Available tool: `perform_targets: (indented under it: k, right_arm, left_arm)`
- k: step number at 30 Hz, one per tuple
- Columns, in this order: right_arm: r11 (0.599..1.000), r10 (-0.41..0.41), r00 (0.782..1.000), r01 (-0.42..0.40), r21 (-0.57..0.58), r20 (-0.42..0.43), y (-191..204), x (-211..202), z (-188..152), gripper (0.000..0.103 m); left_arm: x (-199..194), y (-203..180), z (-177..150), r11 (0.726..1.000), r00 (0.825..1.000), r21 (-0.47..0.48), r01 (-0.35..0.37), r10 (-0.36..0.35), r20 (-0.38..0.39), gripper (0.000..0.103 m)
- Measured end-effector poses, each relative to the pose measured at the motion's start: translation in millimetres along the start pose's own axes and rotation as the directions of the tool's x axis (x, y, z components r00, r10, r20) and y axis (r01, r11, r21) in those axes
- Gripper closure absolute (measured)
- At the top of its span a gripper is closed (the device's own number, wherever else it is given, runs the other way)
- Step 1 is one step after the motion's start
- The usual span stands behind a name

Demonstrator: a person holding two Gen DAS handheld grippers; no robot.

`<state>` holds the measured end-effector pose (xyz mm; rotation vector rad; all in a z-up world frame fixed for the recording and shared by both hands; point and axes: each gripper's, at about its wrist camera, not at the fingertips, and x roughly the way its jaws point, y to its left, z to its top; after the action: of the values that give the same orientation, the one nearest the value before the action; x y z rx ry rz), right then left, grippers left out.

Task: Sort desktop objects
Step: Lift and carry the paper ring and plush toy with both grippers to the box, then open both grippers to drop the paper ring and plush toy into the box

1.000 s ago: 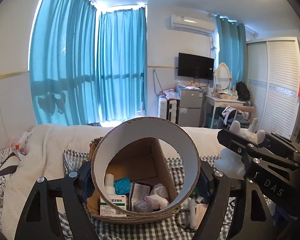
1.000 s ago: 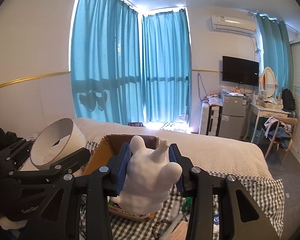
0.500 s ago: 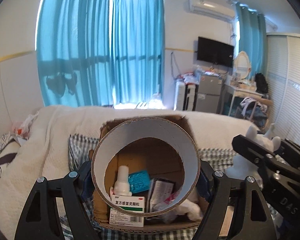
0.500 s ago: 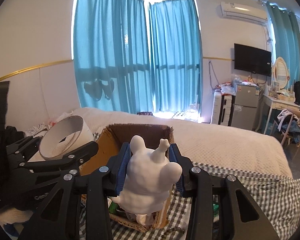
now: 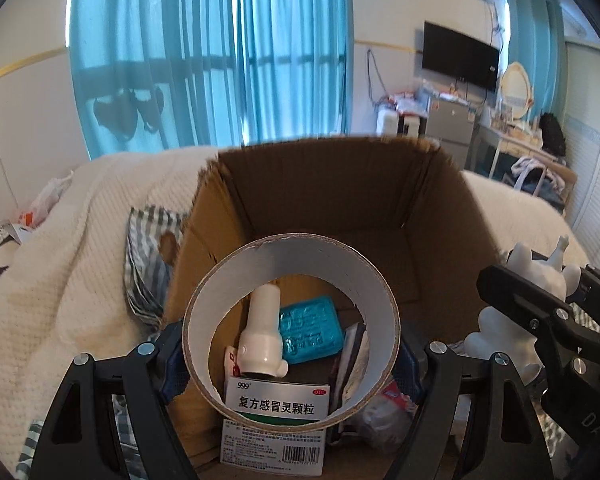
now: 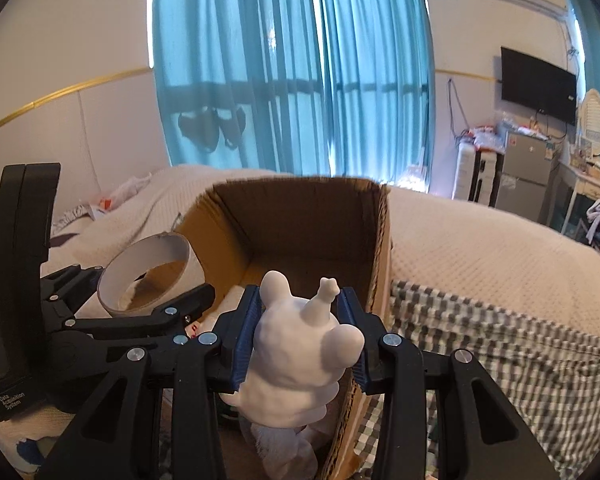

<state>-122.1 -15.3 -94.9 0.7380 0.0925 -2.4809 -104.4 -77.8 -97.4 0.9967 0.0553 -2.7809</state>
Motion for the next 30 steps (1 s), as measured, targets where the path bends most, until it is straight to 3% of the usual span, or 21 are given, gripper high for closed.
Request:
perform_targets:
  k: [9, 17, 20, 22, 23, 30]
  right_arm:
    - [1.0, 0.023, 0.999, -0.023, -0.003, -0.046, -4.2, 34.0, -11.5, 0.064]
    - [0.999, 0.017, 0.999, -0.019, -0.048, -0.046, 7.7, 37.3, -10.8, 0.064]
    - [0.999, 0.014, 1.0, -0.015, -0.046, -0.013, 10.0, 30.7, -6.6, 0.059]
    - [0.999, 0.02, 1.0, -0.019, -0.027, 0.006, 8.6, 23.0, -2.5, 0.045]
    - [0.999, 0.027, 1.0, -0.027, -0.017, 0.012, 7.8, 18.5, -0.3, 0.043]
    - [1.0, -0.001, 0.998, 0.002, -0.007, 0.06, 10.0, -16.1, 10.3, 0.041]
  left_arm:
    - [30.4, 4.8, -9.8, 0.999, 0.996, -0.003, -0.039, 0.039, -0.08, 0.022]
    - [25.2, 5.2, -12.2, 0.998, 0.995, -0.01, -0.062, 0.061, -0.08, 0.021]
    - [17.7, 10.0, -8.0, 0.997, 0.996, -0.03, -0.066, 0.064, -0.066, 0.02]
    - [9.6, 13.8, -3.5, 0.997, 0.996, -0.042, -0.069, 0.067, -0.052, 0.02]
    - [4.9, 15.4, -0.7, 0.996, 0.997, -0.048, -0.07, 0.068, -0.041, 0.02]
    - [-34.7, 17.5, 15.2, 0.996, 0.997, -0.056, -0.063, 0.065, 0.044, 0.014]
